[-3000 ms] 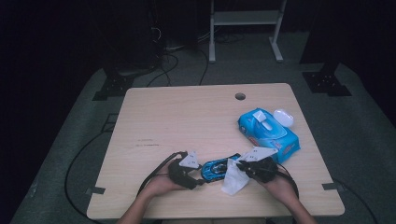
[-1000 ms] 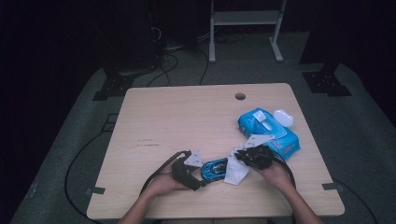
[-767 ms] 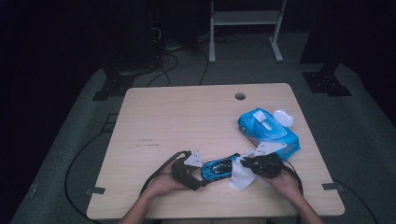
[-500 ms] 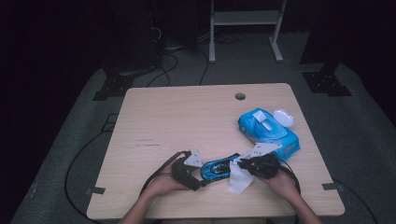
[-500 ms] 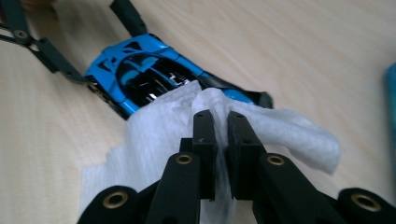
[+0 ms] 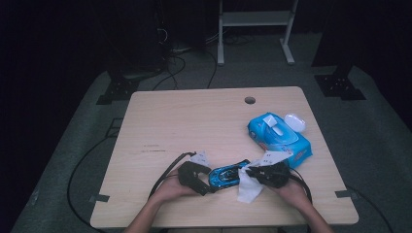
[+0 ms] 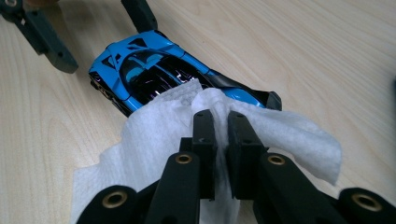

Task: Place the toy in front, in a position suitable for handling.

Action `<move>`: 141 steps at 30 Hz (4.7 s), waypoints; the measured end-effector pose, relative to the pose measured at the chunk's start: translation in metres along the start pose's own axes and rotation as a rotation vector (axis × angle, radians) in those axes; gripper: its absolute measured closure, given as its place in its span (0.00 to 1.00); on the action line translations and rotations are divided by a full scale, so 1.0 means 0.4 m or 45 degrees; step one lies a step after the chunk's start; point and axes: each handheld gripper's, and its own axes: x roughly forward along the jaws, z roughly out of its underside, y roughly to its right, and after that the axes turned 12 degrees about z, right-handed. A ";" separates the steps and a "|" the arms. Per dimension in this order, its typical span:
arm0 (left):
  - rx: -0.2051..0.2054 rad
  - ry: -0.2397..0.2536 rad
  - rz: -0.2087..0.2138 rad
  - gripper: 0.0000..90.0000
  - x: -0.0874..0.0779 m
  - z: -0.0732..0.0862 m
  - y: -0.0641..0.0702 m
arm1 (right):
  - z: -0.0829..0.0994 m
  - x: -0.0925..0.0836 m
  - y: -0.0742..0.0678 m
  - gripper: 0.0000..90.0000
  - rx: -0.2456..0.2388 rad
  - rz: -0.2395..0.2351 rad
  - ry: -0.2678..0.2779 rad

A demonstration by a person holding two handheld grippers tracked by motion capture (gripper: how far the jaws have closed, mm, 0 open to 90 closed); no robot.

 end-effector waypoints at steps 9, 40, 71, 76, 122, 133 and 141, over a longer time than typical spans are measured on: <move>-0.159 0.105 0.038 0.24 0.000 0.002 -0.026 | 0.030 -0.019 -0.022 0.92 -0.108 0.021 0.097; 0.323 0.121 -0.054 0.71 0.010 -0.014 0.078 | -0.009 -0.106 -0.005 0.92 0.056 -0.019 0.247; 0.290 0.181 -0.165 0.76 -0.021 0.037 0.042 | -0.152 0.060 -0.133 0.92 -0.023 -0.078 0.224; 0.320 0.170 -0.152 0.78 -0.015 0.032 0.049 | -0.169 0.068 -0.169 0.92 -0.091 -0.105 0.225; 0.304 0.131 -0.147 0.76 -0.008 0.023 0.044 | -0.112 0.018 -0.087 0.91 -0.025 0.071 0.183; 0.301 0.138 -0.139 0.76 -0.007 0.022 0.042 | -0.141 0.040 -0.138 0.91 -0.064 -0.002 0.211; 0.290 0.145 -0.149 0.77 -0.009 0.022 0.039 | -0.089 0.002 -0.035 0.91 0.081 0.080 0.155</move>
